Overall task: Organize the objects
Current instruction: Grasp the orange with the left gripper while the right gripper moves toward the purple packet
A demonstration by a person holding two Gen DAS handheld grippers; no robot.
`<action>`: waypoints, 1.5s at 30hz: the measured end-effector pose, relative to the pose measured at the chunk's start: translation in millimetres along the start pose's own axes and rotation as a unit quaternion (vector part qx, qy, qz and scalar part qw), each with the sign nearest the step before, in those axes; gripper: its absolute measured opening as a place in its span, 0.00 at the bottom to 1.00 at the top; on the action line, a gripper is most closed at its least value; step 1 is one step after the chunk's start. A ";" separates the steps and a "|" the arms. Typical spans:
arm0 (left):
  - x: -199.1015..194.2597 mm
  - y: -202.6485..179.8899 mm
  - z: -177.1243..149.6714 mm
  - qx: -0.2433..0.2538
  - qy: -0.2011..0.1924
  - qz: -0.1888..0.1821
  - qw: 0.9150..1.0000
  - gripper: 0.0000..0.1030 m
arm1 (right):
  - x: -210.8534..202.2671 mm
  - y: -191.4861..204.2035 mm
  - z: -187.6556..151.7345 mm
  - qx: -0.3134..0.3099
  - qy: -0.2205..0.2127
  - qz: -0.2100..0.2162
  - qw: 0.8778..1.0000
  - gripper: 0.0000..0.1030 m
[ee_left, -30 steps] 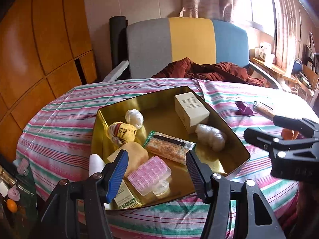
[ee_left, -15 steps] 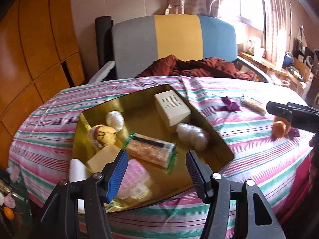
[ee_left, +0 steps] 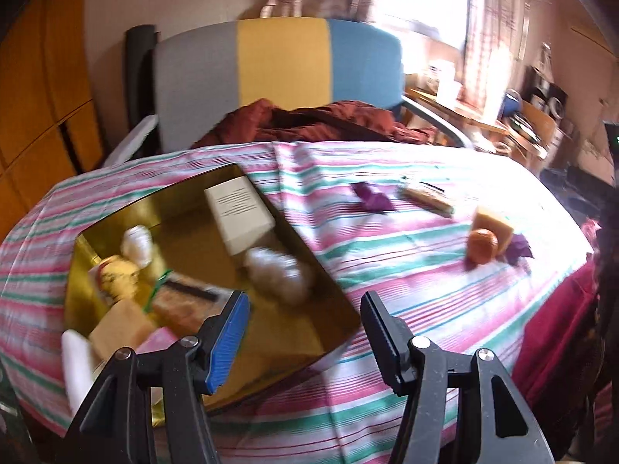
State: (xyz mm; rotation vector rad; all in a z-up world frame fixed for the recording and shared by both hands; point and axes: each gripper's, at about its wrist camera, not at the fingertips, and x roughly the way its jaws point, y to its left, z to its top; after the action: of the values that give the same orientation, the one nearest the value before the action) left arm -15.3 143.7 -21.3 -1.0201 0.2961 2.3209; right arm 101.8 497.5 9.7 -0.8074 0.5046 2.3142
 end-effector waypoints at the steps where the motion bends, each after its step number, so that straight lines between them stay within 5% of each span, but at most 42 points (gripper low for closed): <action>1: 2.6 -7.1 2.5 0.007 0.001 -0.007 1.000 0.59 | 0.7 -11.7 2.7 0.017 -0.002 -0.006 1.000 0.97; 12: 47.0 -83.4 17.3 0.073 0.041 -0.094 0.992 0.59 | 15.8 -73.7 -2.7 0.130 0.011 -0.002 0.991 0.98; 22: 93.0 -137.4 37.8 0.073 0.073 -0.175 0.979 0.59 | 17.9 -74.3 -3.4 0.134 0.003 0.020 0.991 0.99; 28: 122.1 -162.4 52.1 0.069 0.085 -0.199 0.974 0.69 | 21.9 -78.9 -3.7 0.146 0.010 0.034 0.989 1.00; 39: 166.8 -191.8 66.8 0.066 0.111 -0.216 0.968 0.71 | 28.4 -80.4 -5.3 0.154 0.026 0.042 0.987 1.00; 42: 178.5 -193.4 67.2 0.058 0.119 -0.220 0.966 0.68 | 29.5 -80.9 -5.5 0.156 0.029 0.043 0.986 1.00; 45: 186.4 -193.0 63.9 0.048 0.132 -0.238 0.961 0.49 | 30.8 -82.3 -5.7 0.160 0.032 0.045 0.986 1.00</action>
State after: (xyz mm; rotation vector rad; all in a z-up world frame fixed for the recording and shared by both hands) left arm -40.3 404.2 -108.2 -1.2021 0.2322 1.7279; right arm 140.3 567.9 -26.6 -0.7141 0.9301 2.2132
